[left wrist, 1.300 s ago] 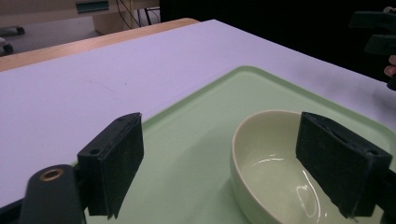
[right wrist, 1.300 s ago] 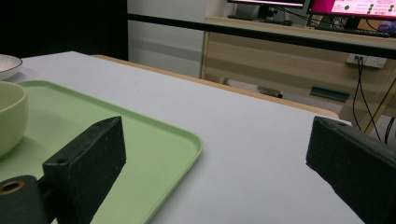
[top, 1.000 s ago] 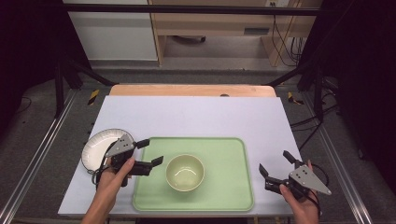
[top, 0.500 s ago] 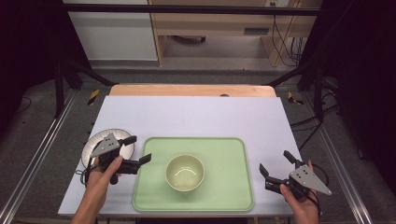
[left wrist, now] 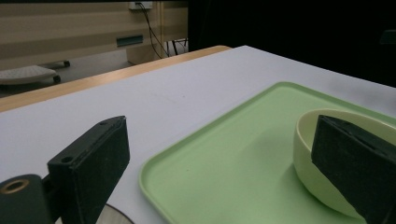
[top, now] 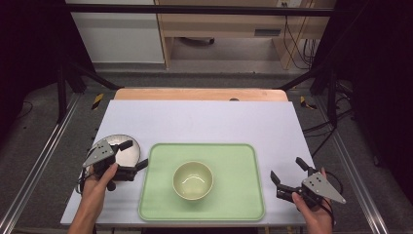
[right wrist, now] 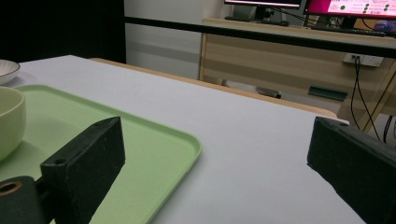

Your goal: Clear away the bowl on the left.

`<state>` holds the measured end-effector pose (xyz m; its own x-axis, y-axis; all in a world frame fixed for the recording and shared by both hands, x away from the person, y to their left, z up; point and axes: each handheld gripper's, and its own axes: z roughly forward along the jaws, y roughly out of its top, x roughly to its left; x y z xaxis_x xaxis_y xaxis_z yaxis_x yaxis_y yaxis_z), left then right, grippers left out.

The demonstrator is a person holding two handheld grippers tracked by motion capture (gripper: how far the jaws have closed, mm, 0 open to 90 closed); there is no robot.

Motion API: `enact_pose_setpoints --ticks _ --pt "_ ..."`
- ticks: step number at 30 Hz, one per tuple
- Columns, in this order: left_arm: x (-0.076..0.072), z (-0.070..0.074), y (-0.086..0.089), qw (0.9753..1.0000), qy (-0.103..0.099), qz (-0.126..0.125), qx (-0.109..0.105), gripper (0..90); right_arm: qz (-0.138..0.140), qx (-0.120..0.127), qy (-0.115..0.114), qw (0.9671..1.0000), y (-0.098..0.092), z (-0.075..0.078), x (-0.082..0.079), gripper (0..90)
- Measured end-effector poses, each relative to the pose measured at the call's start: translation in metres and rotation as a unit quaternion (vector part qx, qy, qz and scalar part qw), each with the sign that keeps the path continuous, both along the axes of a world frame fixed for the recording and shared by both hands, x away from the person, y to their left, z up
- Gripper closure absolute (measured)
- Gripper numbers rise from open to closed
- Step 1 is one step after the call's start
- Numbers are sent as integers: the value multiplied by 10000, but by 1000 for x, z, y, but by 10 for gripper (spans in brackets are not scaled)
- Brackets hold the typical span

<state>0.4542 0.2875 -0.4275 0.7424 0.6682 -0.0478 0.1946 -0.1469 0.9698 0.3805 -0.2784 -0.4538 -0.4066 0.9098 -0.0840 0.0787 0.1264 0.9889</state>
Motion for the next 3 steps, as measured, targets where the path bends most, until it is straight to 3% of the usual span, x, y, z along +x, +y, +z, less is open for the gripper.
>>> enact_pose_setpoints --ticks 3 --pt "-1 -1 6 9999 -96 -40 5 45 4 1 2 10000 0 0 0 43"
